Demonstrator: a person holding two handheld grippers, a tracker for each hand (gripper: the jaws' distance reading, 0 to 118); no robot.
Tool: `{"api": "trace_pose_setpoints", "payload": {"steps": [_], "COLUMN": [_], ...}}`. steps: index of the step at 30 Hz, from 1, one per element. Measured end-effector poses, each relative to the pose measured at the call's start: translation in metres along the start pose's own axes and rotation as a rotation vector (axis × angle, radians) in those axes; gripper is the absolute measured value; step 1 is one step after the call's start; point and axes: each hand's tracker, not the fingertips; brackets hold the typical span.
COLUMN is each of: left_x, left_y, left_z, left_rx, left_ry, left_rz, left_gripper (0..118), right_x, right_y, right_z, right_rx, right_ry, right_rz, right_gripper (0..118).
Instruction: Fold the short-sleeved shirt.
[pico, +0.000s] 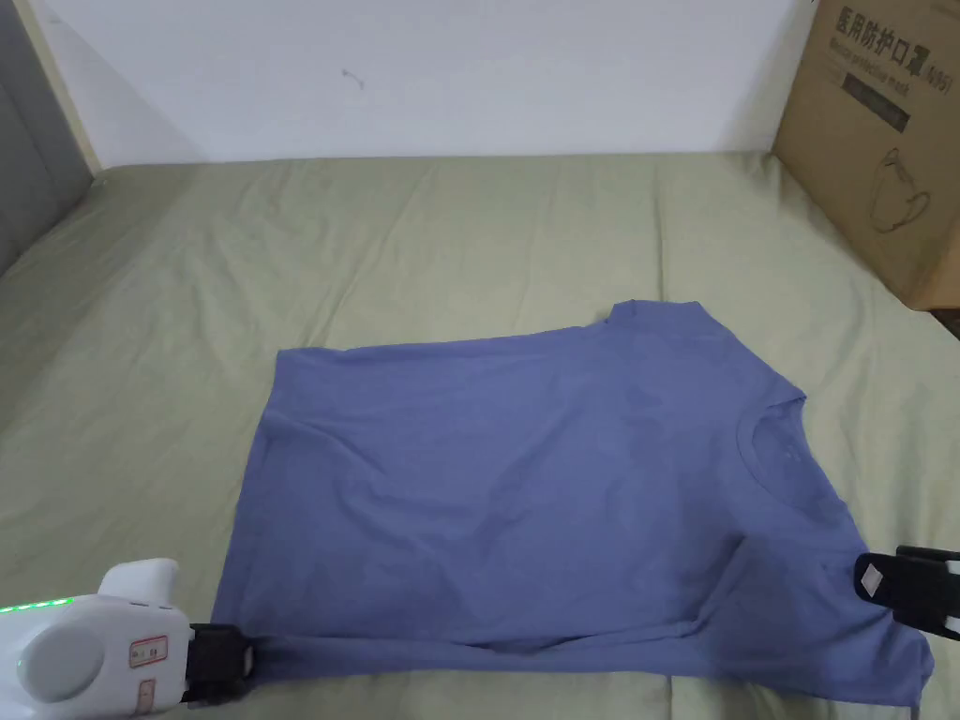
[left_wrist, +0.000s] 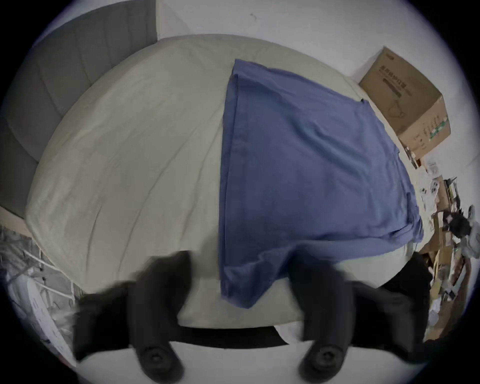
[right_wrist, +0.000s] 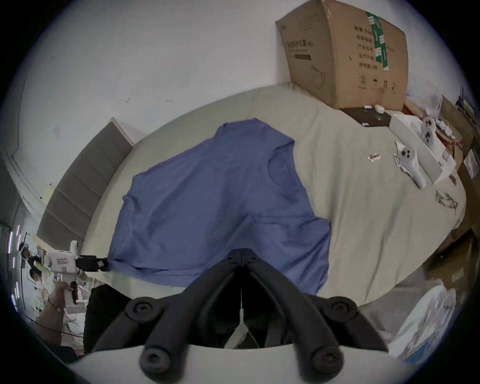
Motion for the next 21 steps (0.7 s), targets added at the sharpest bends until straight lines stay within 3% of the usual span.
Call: {"api": "trace_pose_setpoints", "payload": {"steps": [2, 9, 10, 11, 12, 13, 16, 19, 20, 21], "left_x": [-0.002, 0.002, 0.008, 0.010, 0.011, 0.013, 0.018, 0.022, 0.022, 0.022], "left_y": [-0.001, -0.002, -0.006, -0.007, -0.007, -0.008, -0.009, -0.010, -0.010, -0.010], "left_z": [0.000, 0.035, 0.043, 0.048, 0.052, 0.056, 0.062, 0.063, 0.063, 0.062], "left_rx": [-0.001, 0.079, 0.089, 0.096, 0.101, 0.109, 0.133, 0.141, 0.133, 0.127], "left_ry": [-0.057, -0.100, -0.111, -0.118, -0.118, -0.118, -0.109, -0.096, -0.091, -0.088], "left_rz": [0.002, 0.068, 0.074, 0.075, 0.075, 0.075, 0.054, 0.034, 0.030, 0.028], "left_gripper": [2, 2, 2, 2, 2, 2, 2, 2, 2, 2], "right_x": [0.000, 0.049, 0.054, 0.060, 0.064, 0.066, 0.064, 0.074, 0.078, 0.082], "right_y": [-0.003, 0.001, 0.003, 0.005, 0.005, 0.002, -0.006, -0.009, -0.011, -0.012], "right_z": [0.000, -0.017, -0.023, -0.031, -0.042, -0.053, -0.072, -0.088, -0.091, -0.093], "right_rx": [-0.034, -0.058, -0.098, -0.176, -0.271, -0.324, -0.328, -0.347, -0.367, -0.378], "right_ry": [-0.030, -0.087, -0.093, -0.082, -0.099, -0.135, -0.206, -0.214, -0.181, -0.147], "right_rz": [0.011, -0.029, -0.044, -0.052, -0.040, -0.005, 0.078, 0.042, -0.008, -0.036], "right_gripper": [0, 0, 5, 35, 81, 109, 109, 106, 96, 69]}}
